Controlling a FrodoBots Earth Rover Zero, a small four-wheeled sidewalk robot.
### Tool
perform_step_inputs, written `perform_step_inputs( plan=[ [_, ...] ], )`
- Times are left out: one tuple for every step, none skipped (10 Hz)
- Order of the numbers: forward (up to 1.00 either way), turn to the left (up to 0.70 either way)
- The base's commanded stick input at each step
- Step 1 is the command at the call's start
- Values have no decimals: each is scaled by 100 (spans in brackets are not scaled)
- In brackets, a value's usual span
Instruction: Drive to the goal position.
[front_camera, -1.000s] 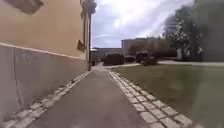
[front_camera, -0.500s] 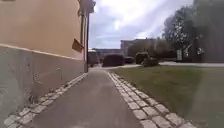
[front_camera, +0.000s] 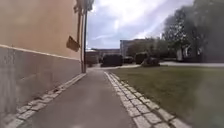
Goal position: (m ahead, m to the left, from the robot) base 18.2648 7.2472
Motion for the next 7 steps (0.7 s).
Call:
perform_step_inputs(
  plan=[
    [100,1],
    [100,1],
    [100,1],
    [100,16],
    [100,35],
    [100,20],
    [100,1]
  ],
)
